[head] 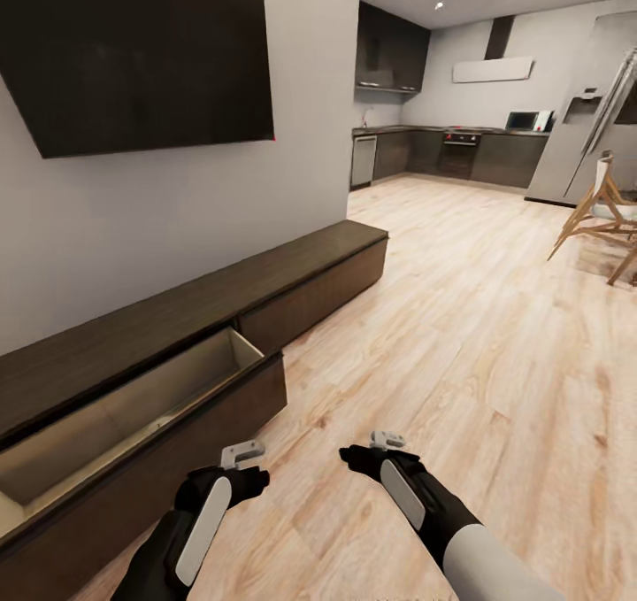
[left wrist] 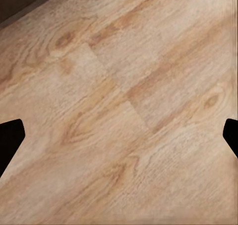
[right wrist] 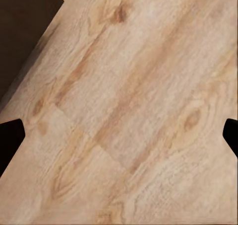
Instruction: Place each of the two pumpkins and all three candles from the living room inside a cabinet in the living room (use any cabinet), then make sure every cabinet is closed, and position the cauldron so it is next to a table in the living room.
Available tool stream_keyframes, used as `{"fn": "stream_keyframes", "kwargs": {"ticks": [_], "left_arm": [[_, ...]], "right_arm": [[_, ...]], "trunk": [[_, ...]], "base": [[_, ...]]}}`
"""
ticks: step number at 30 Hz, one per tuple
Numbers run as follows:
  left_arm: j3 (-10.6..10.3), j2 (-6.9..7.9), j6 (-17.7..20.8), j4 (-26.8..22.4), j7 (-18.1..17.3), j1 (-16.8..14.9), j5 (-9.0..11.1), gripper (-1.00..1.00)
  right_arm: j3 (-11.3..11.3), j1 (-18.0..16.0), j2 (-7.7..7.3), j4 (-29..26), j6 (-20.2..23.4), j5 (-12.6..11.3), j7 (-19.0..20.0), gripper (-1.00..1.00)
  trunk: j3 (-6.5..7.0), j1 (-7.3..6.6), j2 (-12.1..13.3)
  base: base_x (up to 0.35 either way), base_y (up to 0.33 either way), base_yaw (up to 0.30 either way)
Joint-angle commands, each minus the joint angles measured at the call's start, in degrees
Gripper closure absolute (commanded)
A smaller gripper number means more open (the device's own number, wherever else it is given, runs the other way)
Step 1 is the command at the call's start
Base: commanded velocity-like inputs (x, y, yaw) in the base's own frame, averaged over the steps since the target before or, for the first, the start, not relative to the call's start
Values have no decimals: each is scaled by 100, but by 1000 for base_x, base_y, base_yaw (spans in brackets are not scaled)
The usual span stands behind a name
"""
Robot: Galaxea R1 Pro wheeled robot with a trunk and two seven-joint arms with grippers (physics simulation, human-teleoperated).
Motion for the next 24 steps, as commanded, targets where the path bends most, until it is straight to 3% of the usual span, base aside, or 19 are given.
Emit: {"fn": "stream_keyframes", "kwargs": {"ticks": [1, 3, 8, 13, 16, 20, 24], "left_arm": [[-9, -10, 3, 0, 0, 0, 0, -100], [-19, -23, 8, 0, 0, 0, 0, -100], [-19, -32, 33, 4, 4, 0, -5, -100], [-17, -43, 49, 8, 4, 0, -5, -100], [-39, -53, 54, 9, 3, 0, -7, -100], [-206, -50, 51, 14, 6, 0, -9, -100], [-246, -50, 51, 17, 7, 0, -13, -100]], "right_arm": [[-95, 12, -69, -2, -3, -15, 8, -100], [-314, 29, -170, -3, -2, -27, 16, -100], [-590, 39, -237, -4, 13, -28, 31, -100], [-645, 41, -253, 13, -33, -29, 46, -100], [-651, 41, -463, 7, -54, -39, 47, -100], [-645, 44, -562, 1, -76, -28, 38, -100], [-643, 47, -571, 4, -83, 8, 30, -100]], "trunk": [[-1, 0, 0], [-3, 0, 0], [-4, 0, 0], [45, -66, 120], [91, -132, 241], [156, -220, 401], [228, -308, 561]], "base": [[0, 0, -272], [0, 0, -275], [0, 0, -277], [0, 0, -278], [0, 0, -261], [0, 0, -91], [0, 0, -11]]}}
